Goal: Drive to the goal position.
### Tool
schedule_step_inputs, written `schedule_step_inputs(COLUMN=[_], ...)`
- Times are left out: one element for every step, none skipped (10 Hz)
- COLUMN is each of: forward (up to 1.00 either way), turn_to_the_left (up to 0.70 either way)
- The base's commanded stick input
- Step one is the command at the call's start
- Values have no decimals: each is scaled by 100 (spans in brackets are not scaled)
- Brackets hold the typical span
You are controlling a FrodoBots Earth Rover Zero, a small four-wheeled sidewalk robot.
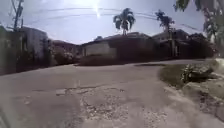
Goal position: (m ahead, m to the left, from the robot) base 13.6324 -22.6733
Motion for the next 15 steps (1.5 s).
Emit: schedule_step_inputs(forward=[100,100,100,100,100,100,100,100,100,100,100,100,100,100,100], turn_to_the_left=[-17,-33,-33,-33,7,7,7,7,7,7,-18,-33,-33,-33,-33])
